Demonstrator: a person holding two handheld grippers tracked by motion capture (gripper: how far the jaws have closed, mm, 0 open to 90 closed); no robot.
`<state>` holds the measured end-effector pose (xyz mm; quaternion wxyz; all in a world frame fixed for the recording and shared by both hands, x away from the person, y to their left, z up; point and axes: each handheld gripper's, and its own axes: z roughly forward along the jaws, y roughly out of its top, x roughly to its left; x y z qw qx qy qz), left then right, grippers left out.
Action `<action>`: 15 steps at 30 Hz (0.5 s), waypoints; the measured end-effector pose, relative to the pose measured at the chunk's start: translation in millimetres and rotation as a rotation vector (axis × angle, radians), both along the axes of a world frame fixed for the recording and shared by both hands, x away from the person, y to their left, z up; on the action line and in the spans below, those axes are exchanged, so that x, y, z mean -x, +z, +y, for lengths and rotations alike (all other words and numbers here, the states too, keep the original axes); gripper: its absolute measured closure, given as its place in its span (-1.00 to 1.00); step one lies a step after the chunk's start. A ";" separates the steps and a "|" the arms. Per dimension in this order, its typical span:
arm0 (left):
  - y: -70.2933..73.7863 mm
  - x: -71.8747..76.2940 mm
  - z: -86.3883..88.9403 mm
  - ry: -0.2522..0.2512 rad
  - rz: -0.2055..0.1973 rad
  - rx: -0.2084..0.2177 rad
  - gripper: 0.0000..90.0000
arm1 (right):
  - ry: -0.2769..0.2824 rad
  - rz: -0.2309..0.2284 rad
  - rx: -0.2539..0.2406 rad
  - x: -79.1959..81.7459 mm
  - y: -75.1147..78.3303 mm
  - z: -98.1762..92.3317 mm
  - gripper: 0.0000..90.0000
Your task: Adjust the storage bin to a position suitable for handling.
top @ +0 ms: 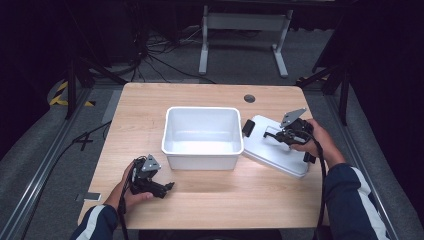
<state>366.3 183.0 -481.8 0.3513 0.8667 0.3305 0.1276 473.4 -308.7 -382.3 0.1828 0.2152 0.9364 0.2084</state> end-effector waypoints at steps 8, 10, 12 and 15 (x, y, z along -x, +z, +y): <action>0.0 -0.1 -0.1 -0.001 0.004 0.001 -0.99 | -0.021 -0.019 -0.057 8.5 6.8 -5.8 0.62; 0.0 -0.4 -0.7 -0.001 0.007 0.004 -0.99 | -0.022 -0.022 -0.082 11.2 8.1 -6.8 0.62; 0.2 -1.3 -0.7 -0.009 0.008 0.002 -0.99 | -0.031 -0.026 -0.090 13.9 8.5 -7.1 0.59; 0.3 -2.5 -1.0 -0.015 0.004 -0.001 -0.99 | -0.038 -0.031 -0.095 17.3 9.8 -6.9 0.55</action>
